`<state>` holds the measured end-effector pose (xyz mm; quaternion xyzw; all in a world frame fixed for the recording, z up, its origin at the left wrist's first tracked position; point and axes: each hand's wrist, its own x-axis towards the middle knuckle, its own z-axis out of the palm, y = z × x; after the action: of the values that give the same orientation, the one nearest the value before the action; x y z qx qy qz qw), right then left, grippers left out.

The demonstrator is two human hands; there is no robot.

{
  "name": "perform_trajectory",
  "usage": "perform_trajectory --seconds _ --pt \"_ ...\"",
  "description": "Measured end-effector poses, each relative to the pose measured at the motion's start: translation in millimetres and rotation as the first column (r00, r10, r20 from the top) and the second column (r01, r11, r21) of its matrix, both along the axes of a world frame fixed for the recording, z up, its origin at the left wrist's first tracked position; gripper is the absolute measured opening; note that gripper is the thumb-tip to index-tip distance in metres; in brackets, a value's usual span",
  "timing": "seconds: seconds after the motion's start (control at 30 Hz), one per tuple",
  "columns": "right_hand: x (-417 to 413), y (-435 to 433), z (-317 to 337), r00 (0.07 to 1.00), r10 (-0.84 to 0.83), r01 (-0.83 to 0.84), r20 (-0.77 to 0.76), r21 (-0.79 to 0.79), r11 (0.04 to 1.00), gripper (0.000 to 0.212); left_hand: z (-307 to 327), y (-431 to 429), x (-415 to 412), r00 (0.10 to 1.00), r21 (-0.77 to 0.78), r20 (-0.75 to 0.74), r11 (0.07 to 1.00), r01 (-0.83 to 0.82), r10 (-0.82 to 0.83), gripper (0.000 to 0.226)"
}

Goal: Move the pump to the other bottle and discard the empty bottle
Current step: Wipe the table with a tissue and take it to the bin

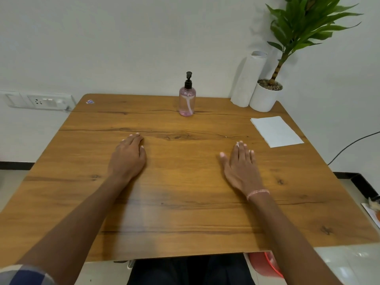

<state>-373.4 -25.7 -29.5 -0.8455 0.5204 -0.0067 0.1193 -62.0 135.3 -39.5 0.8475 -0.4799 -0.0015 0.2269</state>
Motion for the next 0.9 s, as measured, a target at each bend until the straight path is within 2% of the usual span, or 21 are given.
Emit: perform_trajectory --seconds 0.17,0.4,0.6,0.8,0.9 --pt "38.7 -43.1 6.8 1.0 0.01 -0.011 0.029 0.014 1.0 0.097 0.9 0.0 1.7 1.0 0.007 0.009 1.0 0.001 -0.001 0.05" --pt "96.3 7.7 9.9 0.958 0.28 -0.283 0.058 0.05 0.958 0.096 1.6 0.1 1.4 1.0 0.007 0.022 1.0 0.005 -0.005 0.048" --pt "100.7 93.2 -2.5 0.839 0.541 -0.54 0.059 -0.038 0.841 0.086 3.7 2.0 1.3 1.0 0.012 0.002 1.0 0.002 -0.002 0.047" --pt "41.0 123.1 9.9 0.646 0.762 -0.763 -0.04 0.005 0.646 0.079 6.7 4.1 0.2 1.0 0.019 -0.013 1.0 0.005 -0.004 0.047" --pt "-0.6 125.5 12.4 0.573 0.813 -0.817 -0.105 0.003 0.576 0.08 7.0 4.2 -0.7 1.0 0.027 -0.018 1.0 0.005 -0.005 0.047"
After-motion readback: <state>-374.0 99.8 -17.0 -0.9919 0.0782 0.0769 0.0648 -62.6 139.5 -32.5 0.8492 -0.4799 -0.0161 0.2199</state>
